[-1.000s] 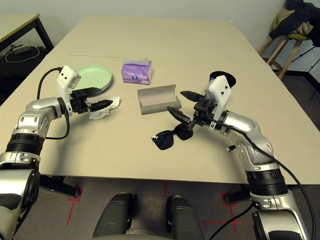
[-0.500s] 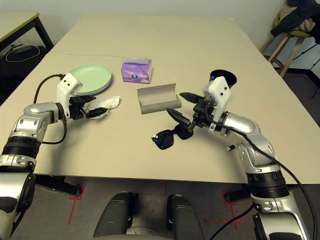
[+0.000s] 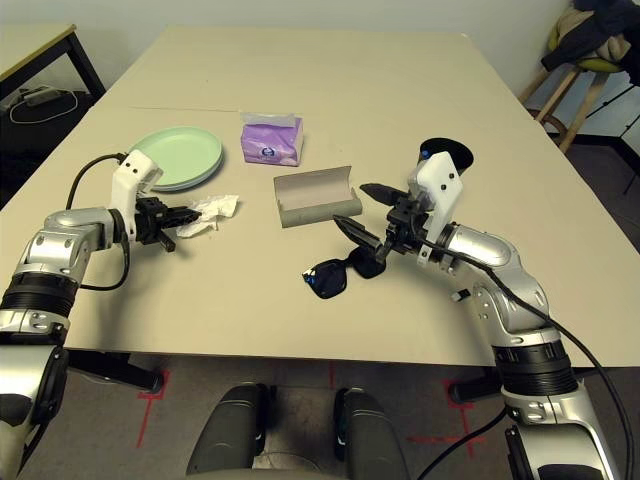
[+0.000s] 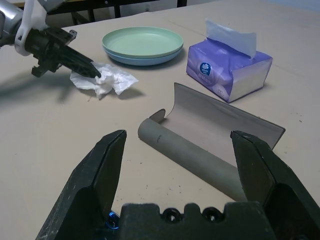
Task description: Organize and tidy the items on the table.
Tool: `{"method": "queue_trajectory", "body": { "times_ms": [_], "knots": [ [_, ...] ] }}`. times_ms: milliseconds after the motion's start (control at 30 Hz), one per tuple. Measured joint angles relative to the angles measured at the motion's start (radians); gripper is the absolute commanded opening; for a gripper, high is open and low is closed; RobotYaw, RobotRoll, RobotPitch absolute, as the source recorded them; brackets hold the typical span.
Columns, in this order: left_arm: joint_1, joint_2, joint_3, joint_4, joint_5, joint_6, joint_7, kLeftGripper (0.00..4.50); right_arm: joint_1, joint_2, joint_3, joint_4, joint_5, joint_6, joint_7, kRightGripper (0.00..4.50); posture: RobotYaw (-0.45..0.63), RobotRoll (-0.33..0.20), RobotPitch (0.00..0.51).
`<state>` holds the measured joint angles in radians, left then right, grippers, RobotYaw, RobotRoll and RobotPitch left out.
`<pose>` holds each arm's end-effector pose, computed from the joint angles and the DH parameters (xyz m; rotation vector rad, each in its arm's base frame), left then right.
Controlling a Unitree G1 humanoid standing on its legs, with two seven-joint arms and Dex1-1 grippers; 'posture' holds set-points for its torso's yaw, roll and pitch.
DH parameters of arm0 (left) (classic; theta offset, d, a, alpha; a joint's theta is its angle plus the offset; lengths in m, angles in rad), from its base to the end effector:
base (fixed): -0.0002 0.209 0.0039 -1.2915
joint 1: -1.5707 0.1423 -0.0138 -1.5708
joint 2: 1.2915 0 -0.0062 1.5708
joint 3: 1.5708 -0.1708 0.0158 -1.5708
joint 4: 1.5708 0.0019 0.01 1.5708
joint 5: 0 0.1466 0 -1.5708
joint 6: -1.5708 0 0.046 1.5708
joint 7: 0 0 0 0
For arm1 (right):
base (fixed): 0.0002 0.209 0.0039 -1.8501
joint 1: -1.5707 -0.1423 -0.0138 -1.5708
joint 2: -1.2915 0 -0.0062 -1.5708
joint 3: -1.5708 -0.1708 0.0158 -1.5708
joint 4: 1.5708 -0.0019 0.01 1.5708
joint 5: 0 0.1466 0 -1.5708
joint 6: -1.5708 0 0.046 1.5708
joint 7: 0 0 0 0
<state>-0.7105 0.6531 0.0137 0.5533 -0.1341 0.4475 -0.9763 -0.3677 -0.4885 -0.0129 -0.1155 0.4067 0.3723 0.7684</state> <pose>0.3116 0.2780 0.1722 0.2323 0.3947 -0.6718 0.2629 -0.2021 0.1664 -0.1363 -0.0512 0.8738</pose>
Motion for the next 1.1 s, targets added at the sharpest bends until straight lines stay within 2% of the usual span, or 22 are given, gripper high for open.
{"method": "queue_trajectory", "body": {
  "times_ms": [233, 400, 633, 833, 967, 1100],
  "knots": [
    [-0.027, 0.009, 0.067, -0.077, -0.058, 0.087, 0.047, 0.03, -0.011, 0.014, -0.001, 0.004, 0.001, -0.002, -0.012, 4.5, 0.17, 0.0, 0.103],
    [-0.127, -0.023, 0.147, -0.044, -0.102, 0.106, 0.142, 0.03, -0.024, 0.026, -0.003, 0.016, 0.004, -0.002, -0.019, 4.5, 0.17, 0.0, 0.099],
    [-0.259, -0.087, 0.192, 0.18, -0.091, 0.004, 0.323, 0.03, -0.043, 0.041, -0.009, 0.02, 0.02, 0.003, -0.036, 4.5, 0.17, 0.0, 0.095],
    [-0.382, -0.125, 0.19, 0.44, -0.04, -0.161, 0.475, 0.03, -0.043, 0.039, -0.011, 0.019, 0.021, 0.004, -0.036, 4.5, 0.16, 0.0, 0.093],
    [-0.45, -0.133, 0.198, 0.573, -0.017, -0.285, 0.582, 0.03, -0.042, 0.04, -0.011, 0.009, 0.022, 0.009, -0.041, 4.5, 0.15, 0.0, 0.089],
    [-0.481, -0.133, 0.203, 0.647, -0.005, -0.347, 0.637, 0.03, -0.04, 0.04, -0.011, -0.002, 0.023, 0.018, -0.051, 4.5, 0.14, 0.0, 0.086]
  ]
}}
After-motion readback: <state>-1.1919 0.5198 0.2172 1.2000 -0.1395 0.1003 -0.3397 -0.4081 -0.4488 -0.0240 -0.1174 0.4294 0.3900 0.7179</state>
